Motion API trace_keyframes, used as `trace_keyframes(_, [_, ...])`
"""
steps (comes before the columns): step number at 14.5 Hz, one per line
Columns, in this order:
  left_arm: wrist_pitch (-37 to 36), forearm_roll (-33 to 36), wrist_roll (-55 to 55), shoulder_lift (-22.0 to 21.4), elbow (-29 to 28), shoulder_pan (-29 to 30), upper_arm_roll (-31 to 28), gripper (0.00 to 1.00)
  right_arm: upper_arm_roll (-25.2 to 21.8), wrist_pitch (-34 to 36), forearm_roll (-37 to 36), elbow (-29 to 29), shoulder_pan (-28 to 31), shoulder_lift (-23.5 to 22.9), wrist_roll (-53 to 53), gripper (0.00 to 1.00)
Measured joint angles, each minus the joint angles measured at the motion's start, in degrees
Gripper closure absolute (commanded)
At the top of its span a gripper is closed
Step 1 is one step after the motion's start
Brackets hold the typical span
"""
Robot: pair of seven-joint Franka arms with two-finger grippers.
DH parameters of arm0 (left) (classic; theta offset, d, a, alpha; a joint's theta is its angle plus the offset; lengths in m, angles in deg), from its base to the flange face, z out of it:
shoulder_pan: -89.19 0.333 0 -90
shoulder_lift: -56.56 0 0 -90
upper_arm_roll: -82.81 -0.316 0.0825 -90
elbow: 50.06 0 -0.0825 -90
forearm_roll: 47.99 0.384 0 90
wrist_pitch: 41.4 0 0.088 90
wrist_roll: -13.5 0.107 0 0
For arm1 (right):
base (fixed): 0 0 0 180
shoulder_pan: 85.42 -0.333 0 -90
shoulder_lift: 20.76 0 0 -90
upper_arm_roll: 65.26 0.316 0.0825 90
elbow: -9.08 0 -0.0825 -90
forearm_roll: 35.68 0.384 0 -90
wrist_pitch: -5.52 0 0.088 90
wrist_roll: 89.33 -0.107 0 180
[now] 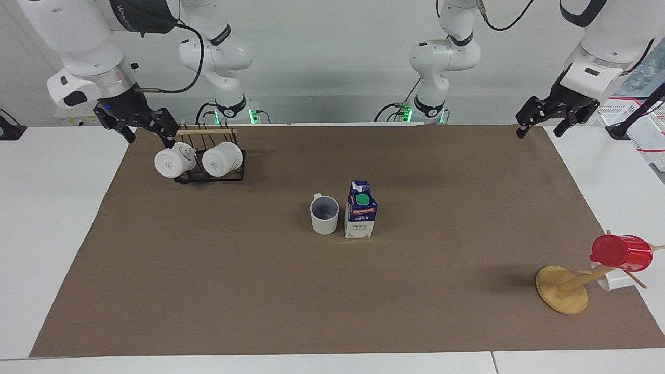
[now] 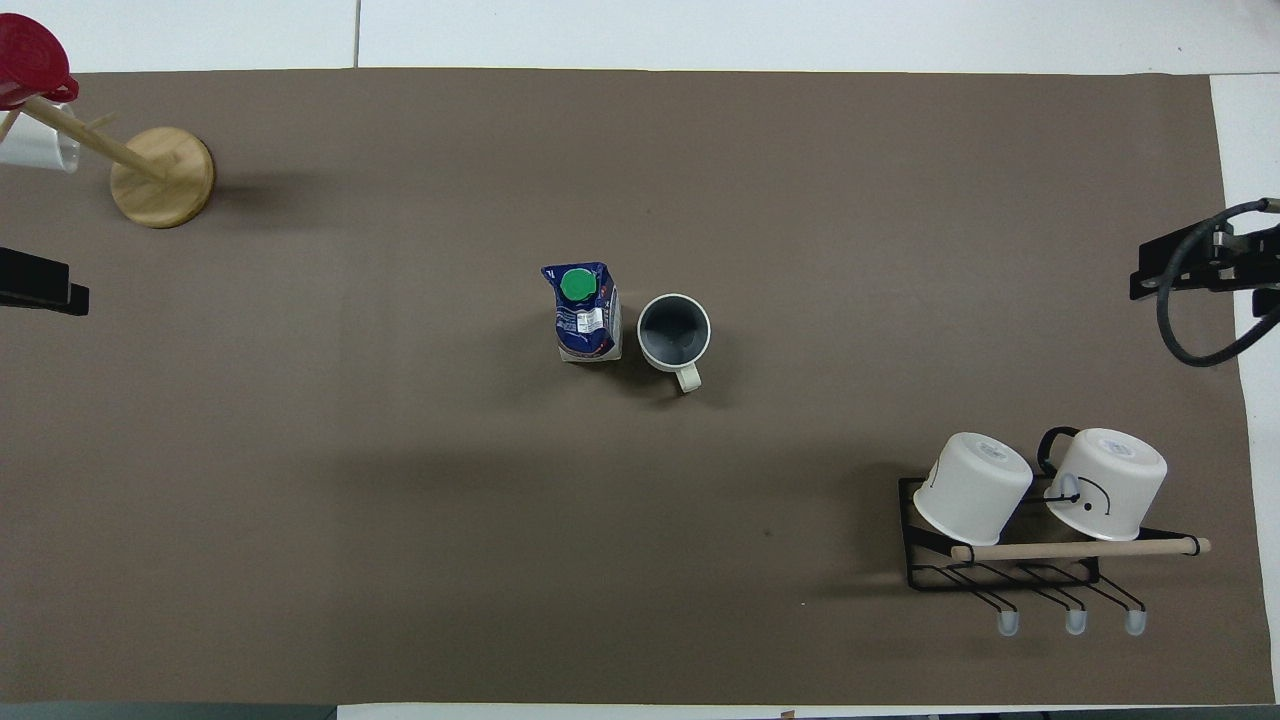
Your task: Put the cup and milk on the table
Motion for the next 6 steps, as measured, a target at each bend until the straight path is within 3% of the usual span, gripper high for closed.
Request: trace_keyframes(6, [0.0, 0.0, 0.0, -0.1, -0.1, 0.0, 0.0, 0.00, -0.1, 0.0, 0.0, 0.0, 0.1, 0.0, 2.9, 0.00])
